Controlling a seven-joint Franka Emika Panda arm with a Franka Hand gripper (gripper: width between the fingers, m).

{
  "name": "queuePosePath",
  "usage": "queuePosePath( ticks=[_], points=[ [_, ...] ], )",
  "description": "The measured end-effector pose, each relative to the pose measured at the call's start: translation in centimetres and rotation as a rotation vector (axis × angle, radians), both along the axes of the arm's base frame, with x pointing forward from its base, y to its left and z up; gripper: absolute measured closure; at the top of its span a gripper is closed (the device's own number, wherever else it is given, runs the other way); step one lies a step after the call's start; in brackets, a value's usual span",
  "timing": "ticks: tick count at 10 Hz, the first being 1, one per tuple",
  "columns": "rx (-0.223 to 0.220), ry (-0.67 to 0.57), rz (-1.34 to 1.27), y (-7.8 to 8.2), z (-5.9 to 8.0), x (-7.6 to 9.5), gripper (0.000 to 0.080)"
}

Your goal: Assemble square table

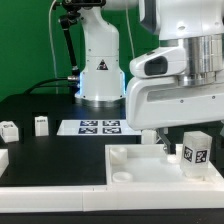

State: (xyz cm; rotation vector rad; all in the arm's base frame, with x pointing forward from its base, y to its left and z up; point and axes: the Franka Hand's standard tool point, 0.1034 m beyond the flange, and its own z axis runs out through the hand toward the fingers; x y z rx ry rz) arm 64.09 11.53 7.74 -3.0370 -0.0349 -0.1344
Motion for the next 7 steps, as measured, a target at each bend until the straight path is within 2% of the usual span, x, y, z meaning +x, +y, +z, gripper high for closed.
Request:
queuePosePath(
  ticks=[2,3,6,7],
  points=[
    [0.001,0.002,-0.016,-0.03,-0.05,-0.01,0.0420],
    [0.008,0.010,-0.089,0.00,-0.07,-0.02,0.0508],
    [0.030,0.038,-0.355,-0.40,-0.22,0.00,0.0508],
    [0.045,0.057,-0.516,-0.70,-0.26,0.04,0.0508]
  ],
)
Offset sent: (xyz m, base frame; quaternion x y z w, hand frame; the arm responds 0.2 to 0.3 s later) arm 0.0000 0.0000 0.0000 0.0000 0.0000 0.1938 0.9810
